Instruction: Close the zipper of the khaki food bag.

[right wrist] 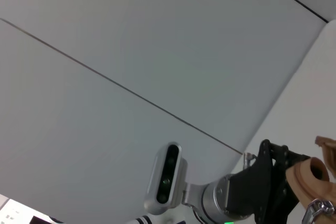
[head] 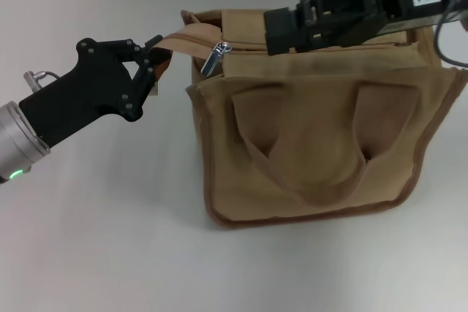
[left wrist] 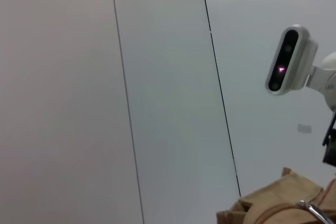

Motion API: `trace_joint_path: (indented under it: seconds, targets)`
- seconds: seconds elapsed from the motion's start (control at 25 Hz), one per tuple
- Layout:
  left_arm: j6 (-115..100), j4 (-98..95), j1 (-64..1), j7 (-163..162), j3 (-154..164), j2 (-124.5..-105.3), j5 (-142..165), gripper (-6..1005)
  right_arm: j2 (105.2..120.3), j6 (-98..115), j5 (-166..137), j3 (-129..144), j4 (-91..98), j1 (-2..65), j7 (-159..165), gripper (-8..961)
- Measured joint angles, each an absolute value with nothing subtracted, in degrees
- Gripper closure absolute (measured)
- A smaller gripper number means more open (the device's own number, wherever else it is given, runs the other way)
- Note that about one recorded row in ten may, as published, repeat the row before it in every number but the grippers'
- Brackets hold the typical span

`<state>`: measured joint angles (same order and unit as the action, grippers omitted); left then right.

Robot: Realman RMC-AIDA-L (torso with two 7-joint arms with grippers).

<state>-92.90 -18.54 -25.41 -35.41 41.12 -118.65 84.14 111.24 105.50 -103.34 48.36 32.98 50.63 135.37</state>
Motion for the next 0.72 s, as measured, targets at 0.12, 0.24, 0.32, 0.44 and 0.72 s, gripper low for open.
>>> trace_joint_path:
  seconds: [0.12, 0.24, 0.32, 0.44, 0.72]
  targets:
    - [-92.9, -18.5, -25.6, -35.6, 41.1, -118.65, 84.1, 984, 111.38, 104.6, -103.4, 49.2, 32.8, 51.0, 135.8, 216]
    - [-92.9, -18.5, -25.9, -35.7, 41.1, -118.65, 84.1, 984, 111.63, 103.0, -103.5, 50.2, 32.8, 51.3, 136.3, 216]
    - [-92.9, -18.5, -26.2, -35.8, 41.1, -118.65, 84.1, 984, 111.93, 102.3, -103.7, 50.7, 32.7, 51.6, 136.8, 216]
    - [-92.9, -18.5, -26.7, -36.0, 41.1, -118.67, 83.8, 984, 112.31, 101.6, -104.0, 51.4, 32.6, 52.1, 137.5, 216]
    - [-93.3, -18.5, -27.4, -36.2, 41.2, -118.73, 82.7, 984, 113.16, 99.3, -104.4, 52.9, 32.6, 52.6, 138.8, 216]
